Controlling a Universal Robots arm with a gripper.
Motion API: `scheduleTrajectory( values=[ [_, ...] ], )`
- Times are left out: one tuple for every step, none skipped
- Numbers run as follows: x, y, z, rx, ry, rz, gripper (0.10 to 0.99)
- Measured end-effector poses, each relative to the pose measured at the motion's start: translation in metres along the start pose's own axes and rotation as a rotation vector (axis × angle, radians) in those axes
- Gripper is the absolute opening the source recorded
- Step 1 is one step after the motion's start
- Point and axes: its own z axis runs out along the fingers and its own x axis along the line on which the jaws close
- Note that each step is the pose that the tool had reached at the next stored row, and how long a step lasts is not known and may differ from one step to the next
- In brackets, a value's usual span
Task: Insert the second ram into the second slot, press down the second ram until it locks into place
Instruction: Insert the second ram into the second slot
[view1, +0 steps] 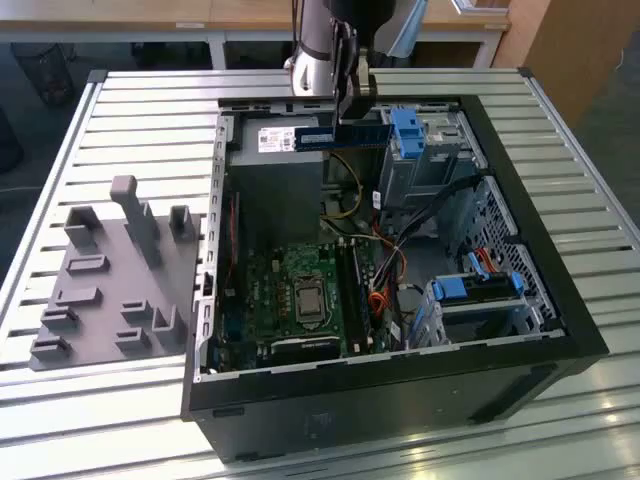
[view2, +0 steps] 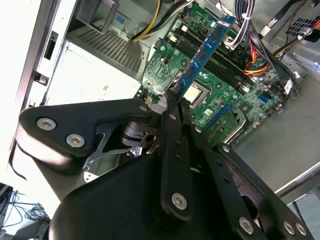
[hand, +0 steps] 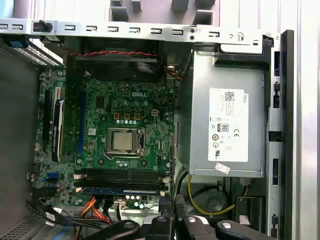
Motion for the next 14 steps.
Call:
scheduleTrajectory(
  values=[
    [0.0000,0.0000,0.0000,0.000,0.0000,0.000,0.137],
    [0.0009,0.0000,0.0000,0.000,0.0000,0.000,0.137],
    [0.0017,0.0001,0.0000,0.000,-0.0001,0.000,0.137],
    [0.0017,0.0001,0.0000,0.000,0.0000,0.000,0.137],
    [0.0018,0.0001,0.0000,0.000,0.0000,0.000,0.137],
    [0.0019,0.0001,0.0000,0.000,-0.0001,0.000,0.137],
    [0.0020,0.0001,0.0000,0.000,0.0000,0.000,0.137],
    [0.0022,0.0001,0.0000,0.000,0.0000,0.000,0.137],
    [0.0023,0.0001,0.0000,0.000,0.0000,0.000,0.137],
    [0.0024,0.0001,0.0000,0.000,0.0000,0.000,0.137],
    [0.0025,0.0001,0.0000,0.000,0.0000,0.000,0.137],
    [0.0026,0.0001,0.0000,0.000,0.0000,0.000,0.137],
    [0.0030,0.0001,-0.0001,0.000,0.0000,0.000,0.137],
    [0.0035,0.0001,-0.0001,0.000,0.0000,0.000,0.137]
  ],
)
